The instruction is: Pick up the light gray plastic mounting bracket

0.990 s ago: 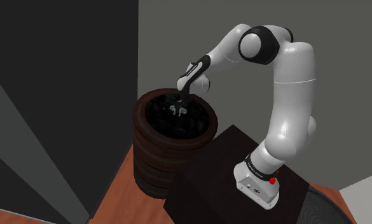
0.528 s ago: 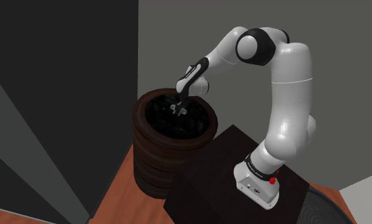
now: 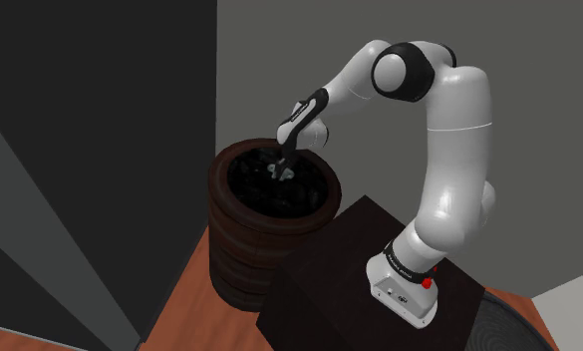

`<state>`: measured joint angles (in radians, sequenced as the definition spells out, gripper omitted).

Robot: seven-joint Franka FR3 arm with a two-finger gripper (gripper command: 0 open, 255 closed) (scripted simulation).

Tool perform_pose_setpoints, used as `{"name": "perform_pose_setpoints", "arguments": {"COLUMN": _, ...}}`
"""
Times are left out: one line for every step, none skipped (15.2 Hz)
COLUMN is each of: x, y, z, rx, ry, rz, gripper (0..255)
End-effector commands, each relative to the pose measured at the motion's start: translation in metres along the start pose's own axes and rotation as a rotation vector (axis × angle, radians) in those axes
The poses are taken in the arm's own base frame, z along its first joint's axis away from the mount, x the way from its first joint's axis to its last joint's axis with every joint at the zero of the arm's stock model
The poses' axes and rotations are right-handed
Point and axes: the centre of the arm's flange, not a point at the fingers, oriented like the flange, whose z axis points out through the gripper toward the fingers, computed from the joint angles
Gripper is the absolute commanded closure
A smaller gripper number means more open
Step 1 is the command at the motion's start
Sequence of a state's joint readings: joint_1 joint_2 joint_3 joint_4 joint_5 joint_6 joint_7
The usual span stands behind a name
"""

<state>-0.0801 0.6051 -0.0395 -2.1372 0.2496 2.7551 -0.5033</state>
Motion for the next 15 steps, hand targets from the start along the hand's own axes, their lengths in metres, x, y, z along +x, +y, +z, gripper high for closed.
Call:
{"name": "perform_pose_setpoints", "arguments": {"x": 0.001, "y": 0.000, "z": -0.010, "rx": 0.000, "ry": 0.000, "rz": 0.000, "gripper": 255}}
{"name": "perform_pose_setpoints", "arguments": {"x": 0.001, "y": -0.001, "z": -0.015, "rx": 0.000, "ry": 0.000, "rz": 0.000, "gripper": 255}}
{"name": "perform_pose_setpoints", "arguments": {"x": 0.001, "y": -0.001, "z": -0.020, "rx": 0.000, "ry": 0.000, "rz": 0.000, "gripper": 255}}
{"name": "perform_pose_setpoints", "arguments": {"x": 0.001, "y": -0.001, "z": -0.025, "rx": 0.000, "ry": 0.000, "rz": 0.000, "gripper": 255}}
{"name": "perform_pose_setpoints", "arguments": {"x": 0.002, "y": -0.002, "z": -0.031, "rx": 0.000, "ry": 0.000, "rz": 0.000, "gripper": 255}}
{"name": "perform_pose_setpoints", "arguments": {"x": 0.002, "y": -0.002, "z": -0.036, "rx": 0.000, "ry": 0.000, "rz": 0.000, "gripper": 255}}
{"name": "perform_pose_setpoints", "arguments": {"x": 0.002, "y": -0.002, "z": -0.041, "rx": 0.000, "ry": 0.000, "rz": 0.000, "gripper": 255}}
{"name": "perform_pose_setpoints", "arguments": {"x": 0.002, "y": -0.003, "z": -0.046, "rx": 0.000, "ry": 0.000, "rz": 0.000, "gripper": 255}}
{"name": "perform_pose_setpoints", "arguments": {"x": 0.003, "y": -0.003, "z": -0.052, "rx": 0.000, "ry": 0.000, "rz": 0.000, "gripper": 255}}
{"name": "perform_pose_setpoints", "arguments": {"x": 0.003, "y": -0.003, "z": -0.057, "rx": 0.000, "ry": 0.000, "rz": 0.000, "gripper": 255}}
{"name": "perform_pose_setpoints", "arguments": {"x": 0.003, "y": -0.004, "z": -0.062, "rx": 0.000, "ry": 0.000, "rz": 0.000, "gripper": 255}}
{"name": "perform_pose_setpoints", "arguments": {"x": 0.003, "y": -0.004, "z": -0.068, "rx": 0.000, "ry": 0.000, "rz": 0.000, "gripper": 255}}
{"name": "perform_pose_setpoints", "arguments": {"x": 0.003, "y": -0.004, "z": -0.073, "rx": 0.000, "ry": 0.000, "rz": 0.000, "gripper": 255}}
{"name": "perform_pose_setpoints", "arguments": {"x": 0.003, "y": -0.004, "z": -0.074, "rx": 0.000, "ry": 0.000, "rz": 0.000, "gripper": 255}}
{"name": "perform_pose_setpoints", "arguments": {"x": 0.003, "y": -0.004, "z": -0.074, "rx": 0.000, "ry": 0.000, "rz": 0.000, "gripper": 255}}
